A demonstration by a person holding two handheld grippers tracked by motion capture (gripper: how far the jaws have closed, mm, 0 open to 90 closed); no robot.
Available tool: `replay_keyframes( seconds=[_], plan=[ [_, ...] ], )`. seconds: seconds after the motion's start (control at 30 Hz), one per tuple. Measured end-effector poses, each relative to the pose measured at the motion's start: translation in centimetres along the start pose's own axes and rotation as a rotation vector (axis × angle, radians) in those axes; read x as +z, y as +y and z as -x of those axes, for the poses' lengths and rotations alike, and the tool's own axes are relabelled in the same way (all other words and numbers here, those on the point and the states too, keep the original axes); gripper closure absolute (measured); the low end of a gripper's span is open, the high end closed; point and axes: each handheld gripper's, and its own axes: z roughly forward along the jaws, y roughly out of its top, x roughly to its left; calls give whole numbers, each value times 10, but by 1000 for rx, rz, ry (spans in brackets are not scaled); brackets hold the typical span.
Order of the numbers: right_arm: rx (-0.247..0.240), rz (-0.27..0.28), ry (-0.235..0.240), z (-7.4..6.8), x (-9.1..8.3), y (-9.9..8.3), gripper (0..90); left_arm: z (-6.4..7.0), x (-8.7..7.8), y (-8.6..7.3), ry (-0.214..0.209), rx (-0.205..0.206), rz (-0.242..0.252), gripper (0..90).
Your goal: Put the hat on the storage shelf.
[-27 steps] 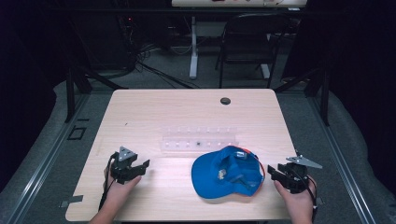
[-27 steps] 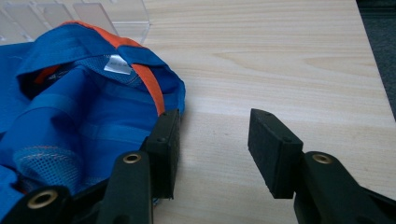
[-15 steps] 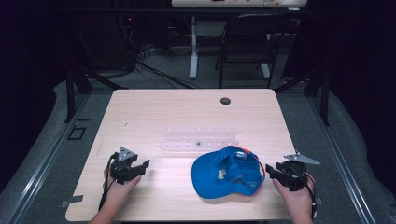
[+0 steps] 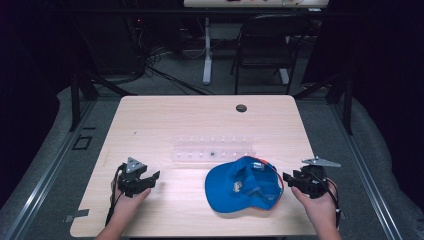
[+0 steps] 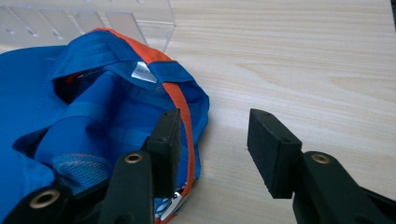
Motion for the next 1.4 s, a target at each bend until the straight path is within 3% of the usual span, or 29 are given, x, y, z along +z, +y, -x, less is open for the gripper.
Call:
replay_keyframes(
  seconds=[0.17, 0.37, 0.53, 0.83, 0.87, 1.23, 1.4],
  plan=[
    [-12, -25, 4, -1, -2, 4, 549, 0, 0, 0, -1, 0, 1, 431],
    [7, -70, 32, -1, -3, 11, 549, 0, 0, 0, -2, 0, 0, 431],
    [16, -121, 66, 0, -3, 17, 554, 1, 0, 0, -7, 7, -9, 431],
    [21, -159, 122, -1, -2, 28, 583, 1, 0, 0, -4, 8, -12, 431],
    [14, -186, 133, -2, -1, 31, 582, 1, 0, 0, -4, 7, -11, 432],
    [-9, -253, 153, -2, 16, 39, 568, 1, 1, 0, -3, 5, -10, 431],
    [6, -277, 166, 1, 27, 40, 565, 0, 1, 0, -1, 7, -8, 431]
  ],
)
